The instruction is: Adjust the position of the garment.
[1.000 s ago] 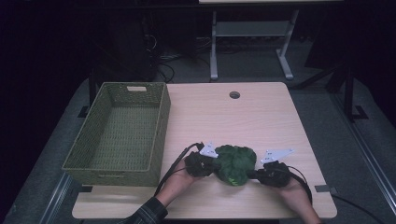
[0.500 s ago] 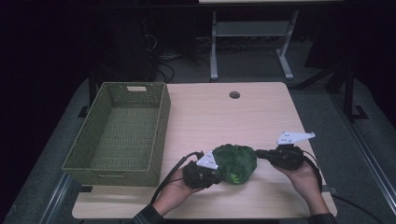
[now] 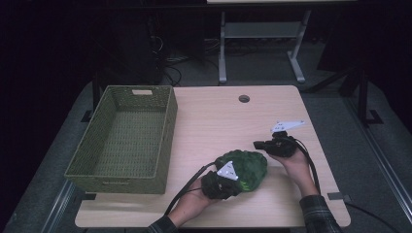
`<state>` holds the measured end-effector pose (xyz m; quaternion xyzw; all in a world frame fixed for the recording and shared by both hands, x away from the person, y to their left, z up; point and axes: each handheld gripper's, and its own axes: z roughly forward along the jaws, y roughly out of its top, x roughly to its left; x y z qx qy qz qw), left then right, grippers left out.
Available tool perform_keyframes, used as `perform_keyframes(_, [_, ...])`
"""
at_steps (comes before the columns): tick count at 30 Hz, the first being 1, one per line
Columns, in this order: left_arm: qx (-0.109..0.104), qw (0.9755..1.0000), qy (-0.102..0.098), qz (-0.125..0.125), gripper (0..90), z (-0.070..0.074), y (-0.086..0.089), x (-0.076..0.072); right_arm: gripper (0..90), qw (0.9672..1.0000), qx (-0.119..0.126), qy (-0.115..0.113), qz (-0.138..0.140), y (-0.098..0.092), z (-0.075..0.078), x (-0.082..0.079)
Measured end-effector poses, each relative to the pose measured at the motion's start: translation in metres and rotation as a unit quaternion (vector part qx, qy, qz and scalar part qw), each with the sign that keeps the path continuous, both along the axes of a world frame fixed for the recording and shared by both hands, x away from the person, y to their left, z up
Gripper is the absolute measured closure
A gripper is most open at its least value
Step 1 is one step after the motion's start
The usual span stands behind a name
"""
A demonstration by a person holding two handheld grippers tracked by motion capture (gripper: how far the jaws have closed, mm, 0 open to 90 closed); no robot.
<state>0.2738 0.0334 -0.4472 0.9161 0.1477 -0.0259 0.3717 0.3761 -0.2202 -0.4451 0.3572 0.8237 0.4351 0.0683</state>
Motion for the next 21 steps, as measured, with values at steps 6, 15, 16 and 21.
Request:
perform_keyframes(6, [0.018,0.9998,-0.005,0.003,89.7,-0.011,-0.005,0.005,90.0,0.9992,-0.014,0.029,0.023,0.010,-0.016,0.002])
perform_keyframes(15, [0.029,0.9993,-0.011,0.018,89.7,-0.015,0.001,0.012,90.0,0.9976,-0.030,0.044,0.043,0.007,-0.020,-0.018])
perform_keyframes(16, [0.027,0.9993,-0.010,0.023,89.7,-0.015,0.002,0.012,90.0,0.9973,-0.034,0.046,0.045,0.007,-0.020,-0.020])
perform_keyframes(21, [0.031,0.9989,-0.016,0.032,89.7,-0.013,0.010,0.018,90.0,0.9972,-0.039,0.040,0.050,0.003,-0.018,-0.033])
